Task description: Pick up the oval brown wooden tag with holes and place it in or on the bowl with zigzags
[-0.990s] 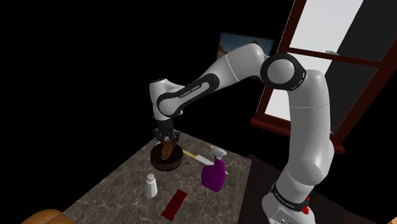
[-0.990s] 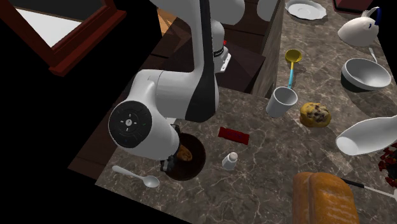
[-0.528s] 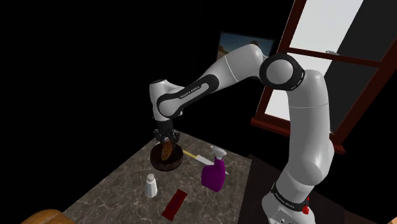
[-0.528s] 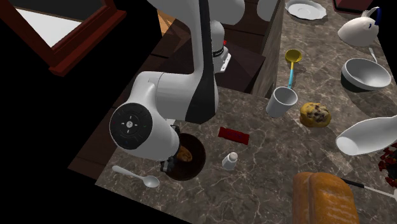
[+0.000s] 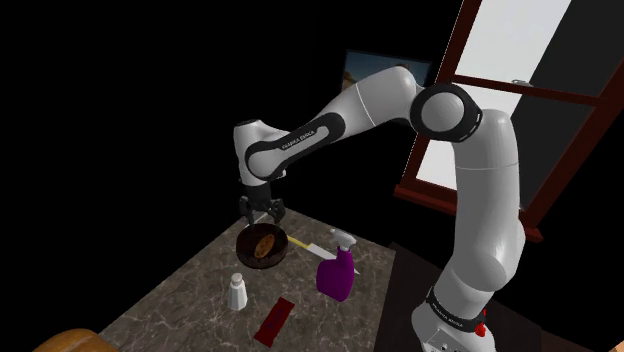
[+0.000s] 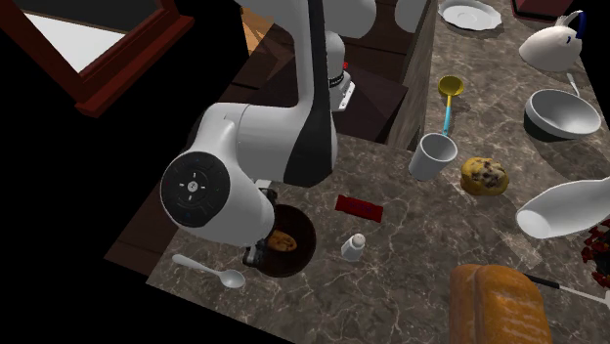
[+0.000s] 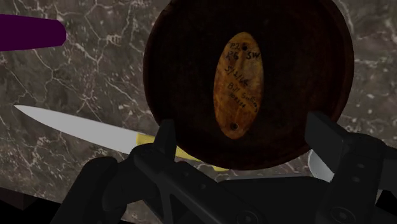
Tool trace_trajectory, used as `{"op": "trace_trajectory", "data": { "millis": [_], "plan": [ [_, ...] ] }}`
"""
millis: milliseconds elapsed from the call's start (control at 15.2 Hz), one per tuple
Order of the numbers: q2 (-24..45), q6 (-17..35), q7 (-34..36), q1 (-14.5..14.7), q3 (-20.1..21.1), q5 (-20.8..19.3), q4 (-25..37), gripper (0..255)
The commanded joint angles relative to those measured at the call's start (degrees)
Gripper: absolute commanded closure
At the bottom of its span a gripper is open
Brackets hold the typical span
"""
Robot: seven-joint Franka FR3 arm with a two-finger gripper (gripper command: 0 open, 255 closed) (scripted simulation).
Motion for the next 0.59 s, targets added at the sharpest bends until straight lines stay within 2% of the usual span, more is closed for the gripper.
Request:
{"op": "trace_trajectory", "data": {
  "millis": [0,66,528],
  "plan": [
    [-0.9,-3.3,-0.5,-0.1,0.3,0.6,2.4,0],
    [-1.3,-4.7,-0.7,-0.1,0.4,0.8,3.5,0],
    [-1.3,-4.7,-0.7,-0.1,0.4,0.8,3.5,0]
  ]
}}
